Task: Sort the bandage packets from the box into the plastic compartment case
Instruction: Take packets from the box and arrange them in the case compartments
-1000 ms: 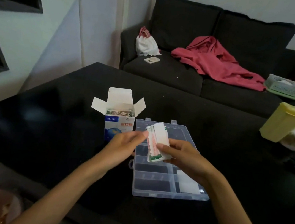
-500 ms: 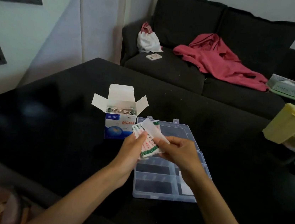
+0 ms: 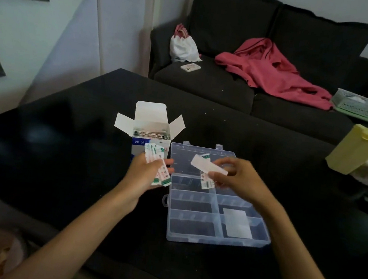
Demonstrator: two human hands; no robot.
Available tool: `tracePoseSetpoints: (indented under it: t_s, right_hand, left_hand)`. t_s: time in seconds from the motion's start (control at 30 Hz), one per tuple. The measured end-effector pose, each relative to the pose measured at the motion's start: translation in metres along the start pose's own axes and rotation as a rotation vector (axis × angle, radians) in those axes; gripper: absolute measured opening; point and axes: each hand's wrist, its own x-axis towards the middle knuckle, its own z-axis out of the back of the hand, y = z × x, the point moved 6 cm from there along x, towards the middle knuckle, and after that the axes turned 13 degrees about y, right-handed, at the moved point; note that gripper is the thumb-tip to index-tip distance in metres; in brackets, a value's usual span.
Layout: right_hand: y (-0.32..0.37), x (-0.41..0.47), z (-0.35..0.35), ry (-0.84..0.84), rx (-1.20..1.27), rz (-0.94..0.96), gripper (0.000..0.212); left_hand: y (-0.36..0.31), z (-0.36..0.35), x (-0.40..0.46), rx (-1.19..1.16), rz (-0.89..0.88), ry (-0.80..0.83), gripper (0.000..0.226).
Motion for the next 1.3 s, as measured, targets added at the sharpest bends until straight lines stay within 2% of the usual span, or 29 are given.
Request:
tracePoseSetpoints:
  t_s: [0.1,0.2,0.3,0.5,0.67,0.87,1.0,1.1,1.17,1.23,1.3]
  right_hand:
    - [0.003,0.013,0.006,0.152,-0.261,0.037,0.022]
    - [0.006,0.026,-0.004,0.294,-0.420,0.039,0.022]
    - [0.006,0.039,-0.017,0.329,-0.512,0.045,0.022]
    - [-0.002,0.044,-0.034,0.161,-0.645,0.121,0.020]
    - [-0.004,0.027,-0.040,0.118,-0.714,0.183,0.023]
    - [0.008,0.018,-0.021,-0.110,-0.723,0.288,0.021]
    - [0.002,0.020,-0.039,-0.023,-0.910,0.229,0.022]
    - [-0.008,0.023,-0.051,0.114,-0.864,0.099,0.032]
    - [-0.004,0.023,-0.051,0.162,-0.728,0.059,0.040]
    - [0.001,0.021,-0.045,0.166,-0.611,0.040,0.039]
    - [-0.001,0.018,-0.045,0.218,-0.601,0.009,0.035]
  left_hand:
    - [-0.003,0.012,-0.001,0.056,0.000,-0.019,0.039]
    - [-0.004,0.016,-0.001,0.041,0.007,-0.025,0.037]
    - [-0.004,0.015,0.000,0.016,0.008,-0.028,0.036]
    - [-0.004,0.010,0.004,0.033,-0.012,0.001,0.039]
    - [-0.003,0.006,0.007,0.026,-0.031,0.012,0.040]
    - [-0.003,0.006,0.005,0.031,-0.020,-0.009,0.041]
    - [-0.004,0.010,0.002,0.006,-0.012,-0.020,0.041]
    - [-0.004,0.011,0.002,-0.017,-0.008,-0.024,0.040]
    - [-0.004,0.013,0.002,-0.027,-0.005,-0.027,0.039]
    - [-0.004,0.015,0.002,-0.028,-0.012,-0.018,0.038]
    - [-0.004,0.016,0.003,-0.024,-0.023,-0.003,0.036]
